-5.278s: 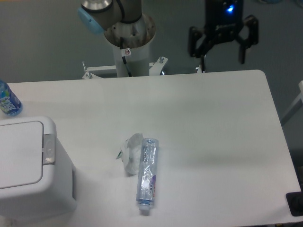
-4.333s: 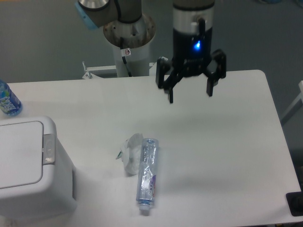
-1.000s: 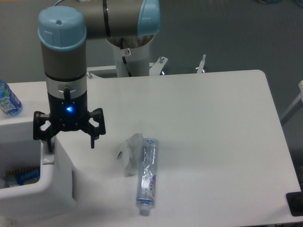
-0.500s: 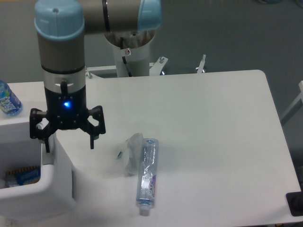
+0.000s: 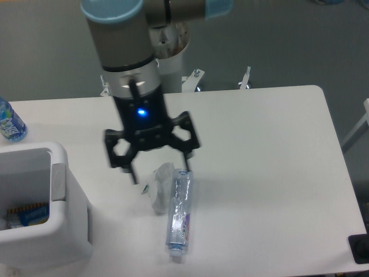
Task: Open the trash can
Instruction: 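Lift the gripper away from the opened trash can toward the table center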
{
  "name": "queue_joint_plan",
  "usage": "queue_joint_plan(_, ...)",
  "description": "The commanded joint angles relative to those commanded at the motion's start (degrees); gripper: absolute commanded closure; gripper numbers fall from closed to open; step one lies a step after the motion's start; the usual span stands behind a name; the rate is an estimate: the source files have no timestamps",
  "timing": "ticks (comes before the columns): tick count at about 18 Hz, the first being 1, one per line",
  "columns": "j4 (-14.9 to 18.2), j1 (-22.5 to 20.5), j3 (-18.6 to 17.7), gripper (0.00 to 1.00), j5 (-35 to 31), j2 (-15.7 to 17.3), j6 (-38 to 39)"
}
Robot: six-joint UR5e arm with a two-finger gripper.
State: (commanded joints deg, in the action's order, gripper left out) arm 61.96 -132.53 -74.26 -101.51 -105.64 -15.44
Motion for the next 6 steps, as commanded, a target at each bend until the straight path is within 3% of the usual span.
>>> queue_joint_plan(3,3.0,-2.3,-0.6,0.0,-3.6,0.2,-10.6)
queue_joint_plan(6,3.2,-4.6,-1.7,0.0,-3.4,0.2,-14.1)
